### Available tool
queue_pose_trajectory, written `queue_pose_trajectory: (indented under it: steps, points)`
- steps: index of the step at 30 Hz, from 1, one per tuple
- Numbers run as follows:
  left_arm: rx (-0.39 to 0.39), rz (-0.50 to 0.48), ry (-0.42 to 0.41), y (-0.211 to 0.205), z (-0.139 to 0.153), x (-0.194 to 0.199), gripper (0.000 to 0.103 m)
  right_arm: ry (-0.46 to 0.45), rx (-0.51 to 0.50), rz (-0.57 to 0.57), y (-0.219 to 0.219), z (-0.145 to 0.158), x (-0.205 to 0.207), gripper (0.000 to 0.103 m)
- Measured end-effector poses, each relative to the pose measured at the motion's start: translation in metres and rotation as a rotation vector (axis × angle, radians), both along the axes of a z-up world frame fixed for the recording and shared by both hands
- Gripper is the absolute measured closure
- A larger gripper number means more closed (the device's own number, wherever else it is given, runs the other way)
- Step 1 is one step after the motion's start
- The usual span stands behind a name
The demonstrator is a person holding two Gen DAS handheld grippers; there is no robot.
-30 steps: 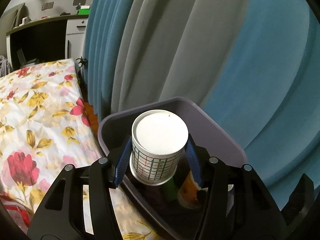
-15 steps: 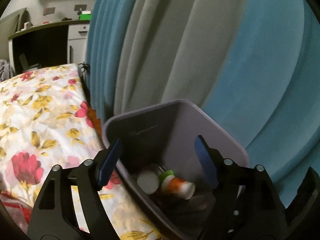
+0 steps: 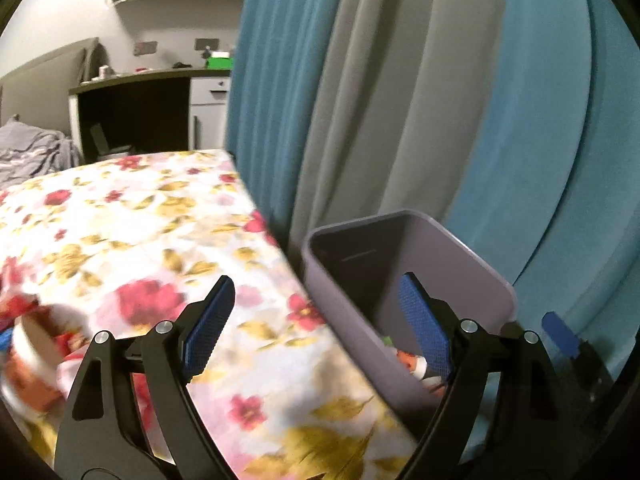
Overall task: Collect trash
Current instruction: 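Move both open tools back over the trash on the bed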
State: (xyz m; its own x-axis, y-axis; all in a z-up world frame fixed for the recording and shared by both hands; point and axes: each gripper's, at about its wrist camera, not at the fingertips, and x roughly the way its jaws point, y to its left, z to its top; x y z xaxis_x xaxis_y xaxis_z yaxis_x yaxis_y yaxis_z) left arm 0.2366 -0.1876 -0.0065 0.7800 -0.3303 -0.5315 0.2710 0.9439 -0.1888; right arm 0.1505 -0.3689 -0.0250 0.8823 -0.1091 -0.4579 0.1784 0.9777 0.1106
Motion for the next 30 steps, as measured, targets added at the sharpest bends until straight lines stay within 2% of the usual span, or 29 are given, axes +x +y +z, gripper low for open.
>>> queue_pose_trajectory:
  steps: [10,16,23,30]
  points:
    - [0.007,0.155,-0.037,0.086,0.006,-0.065,0.021,-0.015,-0.045,0.081,0.058,0.011,-0.020,0.018]
    - [0.022,0.276,-0.047,0.151,0.004,-0.102,0.021,-0.020,-0.057,0.185,0.110,0.011,-0.028,0.018]
    - [0.052,0.431,-0.017,0.237,-0.008,-0.133,0.021,-0.005,-0.061,0.308,0.173,0.006,-0.035,0.018]
    - [0.009,0.532,0.015,0.308,-0.017,-0.151,0.021,0.008,-0.059,0.378,0.218,0.001,-0.039,0.018]
